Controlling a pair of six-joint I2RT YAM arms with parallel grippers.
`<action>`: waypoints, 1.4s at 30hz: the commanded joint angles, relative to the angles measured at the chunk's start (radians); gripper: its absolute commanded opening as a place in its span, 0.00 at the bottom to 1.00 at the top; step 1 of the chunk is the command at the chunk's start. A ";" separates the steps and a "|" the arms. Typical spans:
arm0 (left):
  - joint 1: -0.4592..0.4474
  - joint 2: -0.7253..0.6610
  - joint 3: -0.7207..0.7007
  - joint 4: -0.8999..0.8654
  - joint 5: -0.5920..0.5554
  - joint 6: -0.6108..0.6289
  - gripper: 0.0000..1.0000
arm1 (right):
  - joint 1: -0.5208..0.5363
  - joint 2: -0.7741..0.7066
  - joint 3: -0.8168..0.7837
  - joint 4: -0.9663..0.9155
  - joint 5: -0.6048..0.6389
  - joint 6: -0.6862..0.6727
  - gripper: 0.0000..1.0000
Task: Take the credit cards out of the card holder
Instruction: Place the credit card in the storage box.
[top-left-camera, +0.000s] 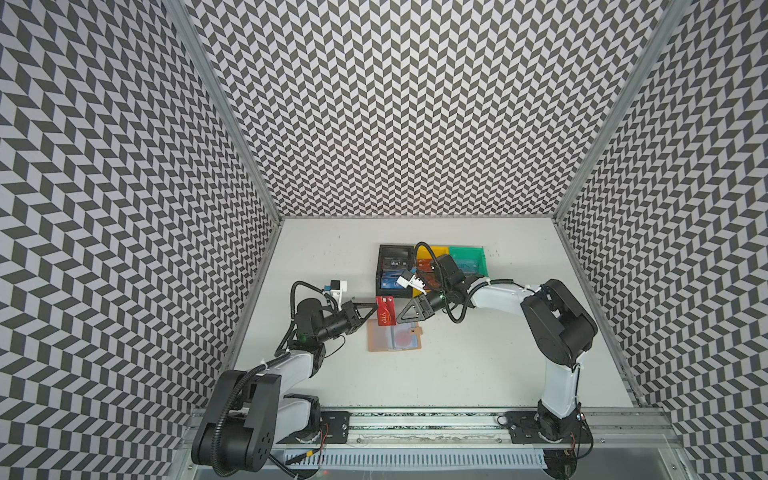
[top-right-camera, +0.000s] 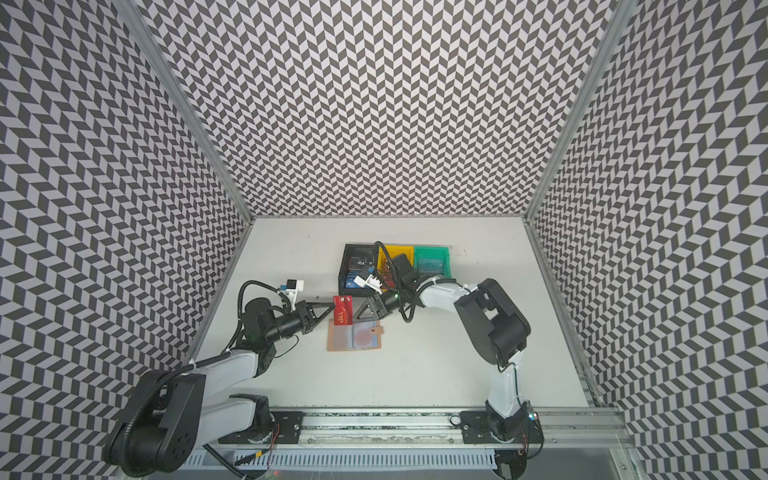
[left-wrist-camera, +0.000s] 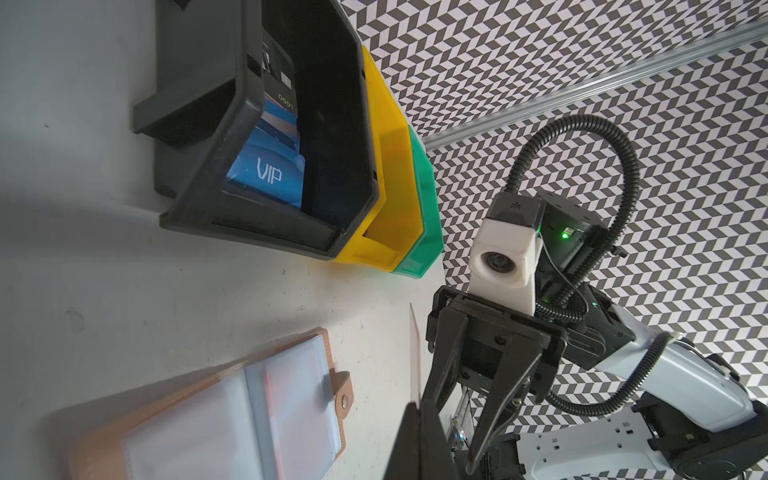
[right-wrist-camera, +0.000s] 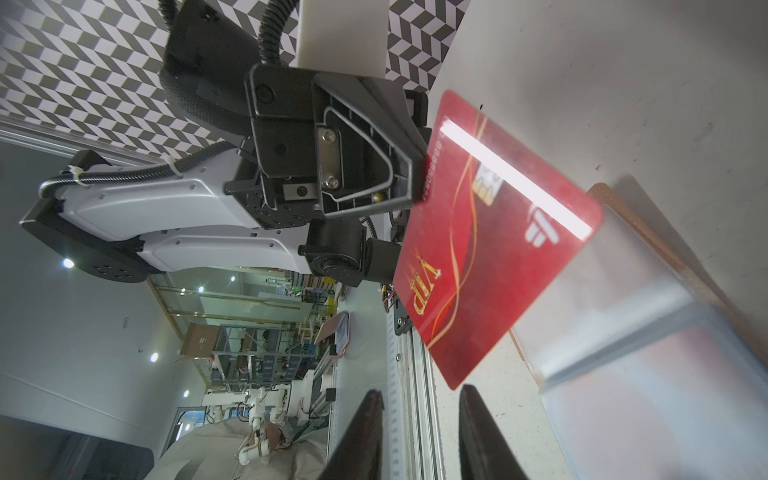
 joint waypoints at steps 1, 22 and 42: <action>-0.009 0.008 -0.008 0.048 0.003 -0.015 0.00 | 0.002 -0.003 0.008 0.067 -0.028 0.018 0.32; -0.018 0.008 -0.006 0.041 0.004 -0.011 0.00 | -0.008 0.025 0.036 0.037 0.016 -0.006 0.32; -0.020 0.015 0.001 0.044 0.000 -0.014 0.00 | -0.020 0.064 0.036 0.116 -0.007 0.043 0.32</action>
